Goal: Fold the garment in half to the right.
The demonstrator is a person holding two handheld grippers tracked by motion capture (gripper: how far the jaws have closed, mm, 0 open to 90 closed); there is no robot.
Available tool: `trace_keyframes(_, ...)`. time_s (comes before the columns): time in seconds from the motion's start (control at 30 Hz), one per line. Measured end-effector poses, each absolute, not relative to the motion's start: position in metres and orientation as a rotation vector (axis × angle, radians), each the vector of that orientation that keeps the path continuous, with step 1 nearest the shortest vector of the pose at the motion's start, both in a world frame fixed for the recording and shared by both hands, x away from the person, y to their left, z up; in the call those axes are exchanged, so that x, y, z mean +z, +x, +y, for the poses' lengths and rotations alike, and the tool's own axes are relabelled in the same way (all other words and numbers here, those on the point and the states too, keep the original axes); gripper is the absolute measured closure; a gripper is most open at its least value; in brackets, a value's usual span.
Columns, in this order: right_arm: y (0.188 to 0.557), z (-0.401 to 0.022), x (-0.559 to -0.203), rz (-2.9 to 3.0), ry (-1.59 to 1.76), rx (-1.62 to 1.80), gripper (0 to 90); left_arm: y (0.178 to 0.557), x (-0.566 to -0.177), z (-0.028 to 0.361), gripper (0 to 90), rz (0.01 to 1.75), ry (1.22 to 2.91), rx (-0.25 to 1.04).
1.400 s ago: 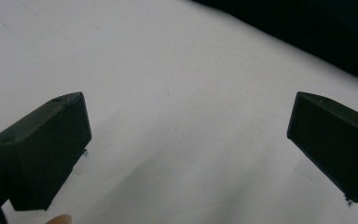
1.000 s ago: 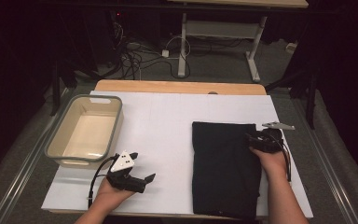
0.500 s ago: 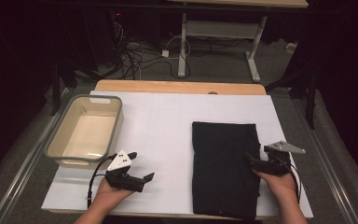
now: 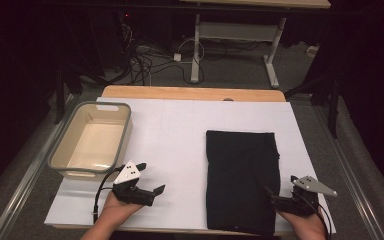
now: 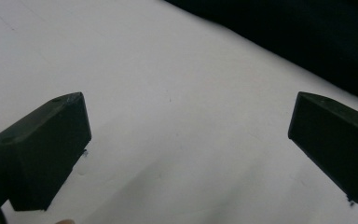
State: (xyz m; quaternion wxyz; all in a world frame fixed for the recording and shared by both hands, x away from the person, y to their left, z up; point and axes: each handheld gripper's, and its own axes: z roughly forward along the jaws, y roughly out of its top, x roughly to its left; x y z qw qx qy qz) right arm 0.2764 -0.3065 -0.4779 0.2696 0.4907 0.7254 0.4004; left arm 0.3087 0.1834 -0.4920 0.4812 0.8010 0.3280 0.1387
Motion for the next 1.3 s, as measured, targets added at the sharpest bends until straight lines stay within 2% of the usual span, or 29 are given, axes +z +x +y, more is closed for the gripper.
trace_keyframes(0.23, 0.256, -0.306, -0.482, 1.946, 1.289, 1.117, 0.2, 0.309, -0.492, 0.183, 0.0, 0.802, 1.954, 0.340)
trace_keyframes(0.63, 0.252, -0.300, -0.480, 1.962, 1.263, 1.160, 0.3, 0.309, -0.492, 0.183, 0.0, 0.803, 1.954, 0.340)
trace_keyframes(1.07, 0.236, -0.235, -0.465, 2.068, 1.088, 1.253, 2.7, 0.309, -0.492, 0.183, 0.0, 0.785, 1.965, 0.332)
trace_keyframes(1.3, 0.233, -0.203, -0.469, 2.162, 1.045, 1.264, 9.8, 0.309, -0.492, 0.183, 0.0, 0.787, 1.963, 0.334)
